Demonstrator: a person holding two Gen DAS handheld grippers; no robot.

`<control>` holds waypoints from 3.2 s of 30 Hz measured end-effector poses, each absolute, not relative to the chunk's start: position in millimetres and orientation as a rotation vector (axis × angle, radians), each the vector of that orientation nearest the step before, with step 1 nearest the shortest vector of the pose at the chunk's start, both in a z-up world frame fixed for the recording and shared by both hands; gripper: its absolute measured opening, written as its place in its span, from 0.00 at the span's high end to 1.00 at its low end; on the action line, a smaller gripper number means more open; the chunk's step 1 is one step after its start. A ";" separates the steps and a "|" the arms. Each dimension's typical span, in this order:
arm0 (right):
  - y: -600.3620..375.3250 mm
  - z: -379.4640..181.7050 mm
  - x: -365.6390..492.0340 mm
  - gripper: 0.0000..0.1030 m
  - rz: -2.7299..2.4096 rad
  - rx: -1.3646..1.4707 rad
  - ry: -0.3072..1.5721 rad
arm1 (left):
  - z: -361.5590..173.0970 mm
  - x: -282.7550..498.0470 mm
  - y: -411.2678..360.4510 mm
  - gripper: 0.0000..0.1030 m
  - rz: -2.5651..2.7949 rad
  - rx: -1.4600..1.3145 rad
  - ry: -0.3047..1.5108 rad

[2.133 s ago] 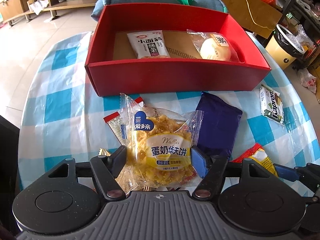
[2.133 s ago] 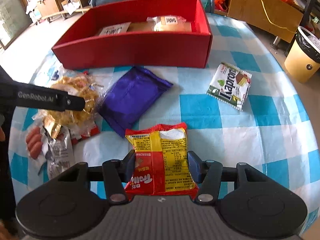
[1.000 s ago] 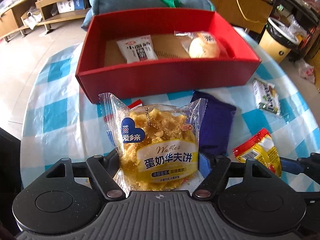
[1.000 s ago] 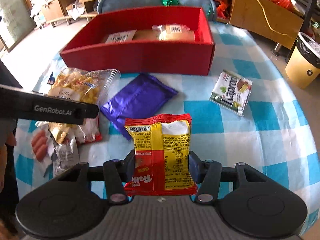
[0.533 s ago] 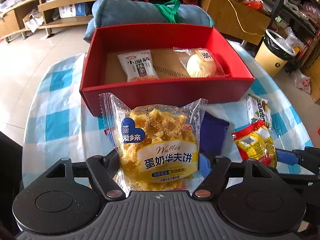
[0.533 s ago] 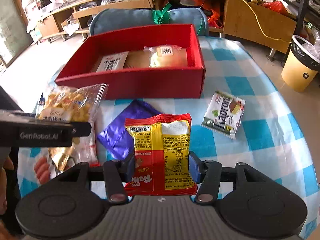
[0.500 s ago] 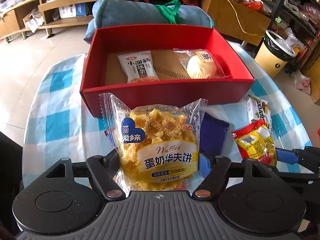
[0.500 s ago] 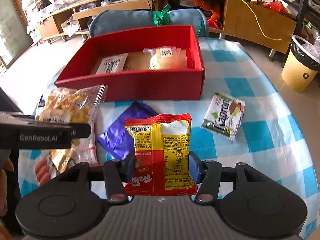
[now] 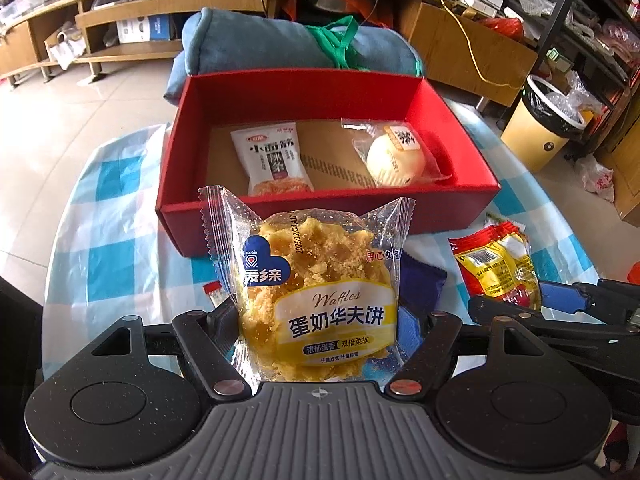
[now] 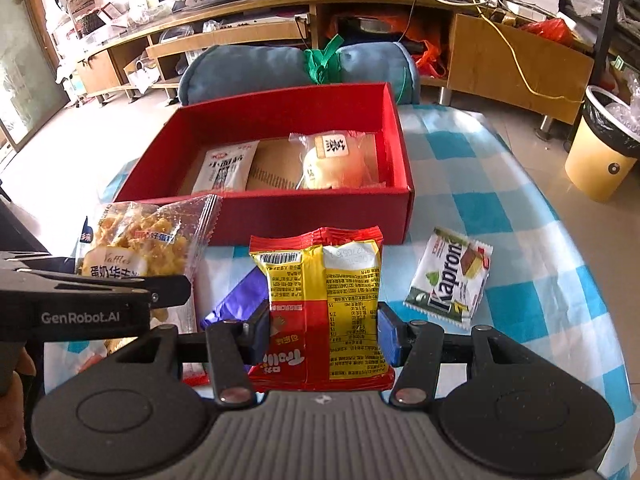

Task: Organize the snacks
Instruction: 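Lower the Trolli bag into the box with the right gripper while the left carries the waffle pack, then lower the waffle pack into the box with the left gripper while the right releases the Trolli bag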

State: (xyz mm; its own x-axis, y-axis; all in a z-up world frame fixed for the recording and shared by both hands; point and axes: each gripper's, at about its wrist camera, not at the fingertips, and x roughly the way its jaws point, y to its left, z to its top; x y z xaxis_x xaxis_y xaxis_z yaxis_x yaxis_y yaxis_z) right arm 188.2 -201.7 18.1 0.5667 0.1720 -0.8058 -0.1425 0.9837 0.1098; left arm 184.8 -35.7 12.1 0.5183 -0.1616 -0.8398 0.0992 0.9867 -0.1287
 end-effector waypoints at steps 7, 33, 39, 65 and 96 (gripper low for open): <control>-204.3 26.4 197.3 0.54 0.188 0.049 0.928 | 18.9 194.7 -32.3 0.23 -0.146 -0.087 0.998; -199.9 38.4 279.7 0.54 0.197 0.049 0.877 | 34.3 264.2 -32.6 0.22 -0.076 -0.119 0.961; -194.2 31.8 299.1 0.53 0.203 0.041 0.889 | 27.4 279.3 -30.9 0.22 -0.054 -0.115 0.977; -174.8 -11.0 347.0 0.52 0.211 -0.032 0.943 | -15.4 323.9 -31.2 0.22 0.034 -0.090 1.075; -189.2 8.4 344.0 0.51 0.172 0.015 0.894 | 5.0 317.1 -28.6 0.16 0.008 -0.132 1.023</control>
State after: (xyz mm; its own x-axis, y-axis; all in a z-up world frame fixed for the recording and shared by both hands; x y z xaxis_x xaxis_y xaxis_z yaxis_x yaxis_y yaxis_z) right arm 344.0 -189.2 8.4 0.6136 0.1558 -0.7741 -0.1431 0.9861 0.0850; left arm 317.1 -28.6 5.0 0.5212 -0.0548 -0.8517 -0.0684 0.9920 -0.1058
